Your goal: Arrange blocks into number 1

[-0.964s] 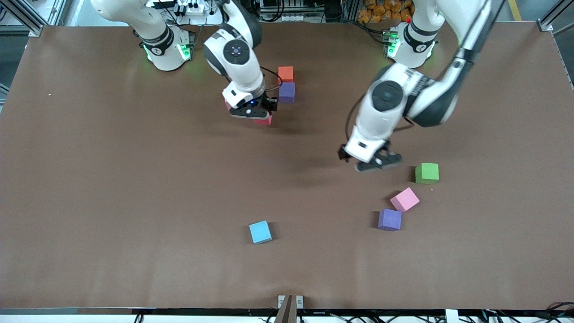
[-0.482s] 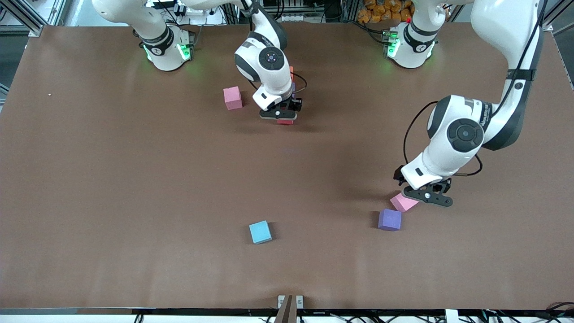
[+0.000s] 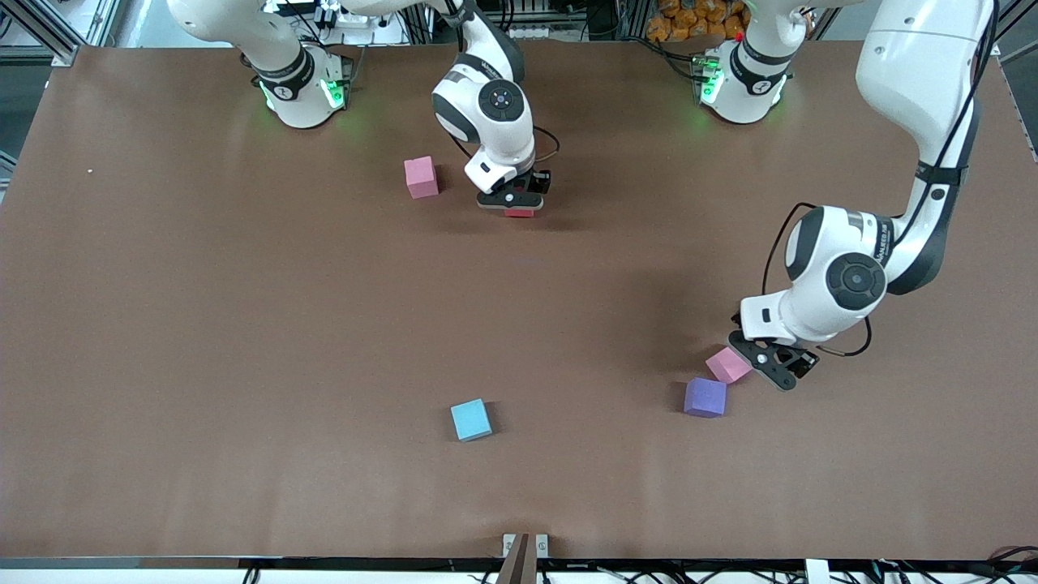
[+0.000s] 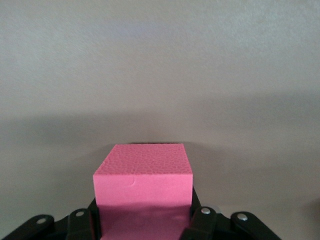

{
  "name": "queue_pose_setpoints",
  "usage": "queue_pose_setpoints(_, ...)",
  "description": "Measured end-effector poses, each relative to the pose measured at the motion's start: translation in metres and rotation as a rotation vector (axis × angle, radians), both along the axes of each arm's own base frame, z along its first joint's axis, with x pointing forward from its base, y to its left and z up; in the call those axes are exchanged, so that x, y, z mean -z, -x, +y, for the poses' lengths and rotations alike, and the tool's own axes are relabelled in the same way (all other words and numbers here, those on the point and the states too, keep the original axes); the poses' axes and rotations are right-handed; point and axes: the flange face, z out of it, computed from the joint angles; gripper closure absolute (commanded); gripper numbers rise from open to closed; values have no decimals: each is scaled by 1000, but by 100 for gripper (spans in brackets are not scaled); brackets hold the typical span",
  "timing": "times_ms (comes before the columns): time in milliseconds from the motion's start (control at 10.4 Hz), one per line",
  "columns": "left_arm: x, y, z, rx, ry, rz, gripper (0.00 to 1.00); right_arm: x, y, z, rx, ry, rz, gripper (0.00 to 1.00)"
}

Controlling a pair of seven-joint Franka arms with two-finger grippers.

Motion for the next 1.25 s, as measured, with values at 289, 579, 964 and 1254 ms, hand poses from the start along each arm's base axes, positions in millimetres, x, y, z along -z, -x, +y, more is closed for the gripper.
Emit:
queue_pose_setpoints(289, 18, -3, -1, 6, 34, -9, 0, 9, 12, -1, -15, 12, 6, 0)
queue_pose_setpoints(579, 28, -2, -7, -5, 60, -4, 0, -1, 5, -4, 1, -5, -11, 0)
queue_pose_setpoints(964, 44, -1, -16, -9, 82, -7, 0, -65, -36, -76, 43, -29, -69, 0)
queue_pose_setpoints(1254, 53, -1, -21, -4, 86, -9, 26, -74, -45, -138, -84, -9, -82, 0)
